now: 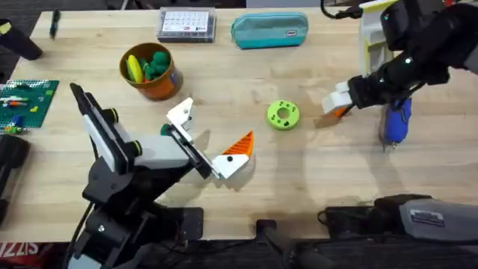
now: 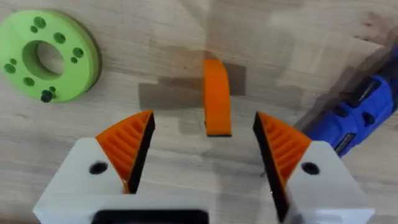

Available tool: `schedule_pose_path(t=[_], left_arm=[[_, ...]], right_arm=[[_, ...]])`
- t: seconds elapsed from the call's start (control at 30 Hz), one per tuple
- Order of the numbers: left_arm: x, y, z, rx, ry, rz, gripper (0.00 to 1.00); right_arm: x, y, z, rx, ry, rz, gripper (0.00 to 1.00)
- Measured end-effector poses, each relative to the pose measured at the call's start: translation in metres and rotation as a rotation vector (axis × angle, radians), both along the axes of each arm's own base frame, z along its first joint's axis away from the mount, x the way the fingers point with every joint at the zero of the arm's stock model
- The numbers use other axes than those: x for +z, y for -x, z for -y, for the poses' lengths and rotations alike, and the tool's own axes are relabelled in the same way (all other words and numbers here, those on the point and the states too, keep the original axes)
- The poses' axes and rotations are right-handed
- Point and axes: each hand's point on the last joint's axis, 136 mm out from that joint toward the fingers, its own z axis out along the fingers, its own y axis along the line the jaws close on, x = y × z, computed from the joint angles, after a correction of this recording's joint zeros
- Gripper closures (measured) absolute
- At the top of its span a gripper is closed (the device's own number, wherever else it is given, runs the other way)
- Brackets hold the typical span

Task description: Pick up the gripper from the table and insert it into the empty holder that is missing its gripper. Then pick up a screw, insert it into the mounting hole, and use the screwdriver to tighten it. Finally, clean up the table by picking up the vegetable and placing it into the bucket.

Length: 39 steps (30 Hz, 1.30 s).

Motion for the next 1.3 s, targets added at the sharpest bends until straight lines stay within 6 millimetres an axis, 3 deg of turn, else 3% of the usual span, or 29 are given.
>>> schedule_pose_path(t=[0.33, 0.4, 0.93, 1.13, 1.2, 1.3], left_arm=[[0.000, 0.000, 0.000, 0.000, 0.000, 0.000, 0.006], [0.000, 0.000, 0.000, 0.000, 0.000, 0.000, 0.006], [0.000, 0.000, 0.000, 0.000, 0.000, 0.000, 0.006], [0.000, 0.000, 0.000, 0.000, 0.000, 0.000, 0.006], [0.000, 0.000, 0.000, 0.000, 0.000, 0.000, 0.006], [0.000, 0.000, 0.000, 0.000, 0.000, 0.000, 0.006]], right_arm=[[-0.003, -0.011, -0.001, 0.000, -0.002, 0.028, 0.049], [-0.005, -0.013, -0.001, 0.000, -0.002, 0.026, 0.089], [-0.012, -0.009, -0.001, -0.005, 0.001, -0.013, 0.576], [-0.012, -0.009, 0.000, -0.008, 0.004, -0.013, 0.837], [-0.012, -0.010, 0.000, -0.011, 0.004, -0.009, 0.967], [-0.012, -0.010, 0.000, -0.008, 0.004, -0.007, 0.982]])
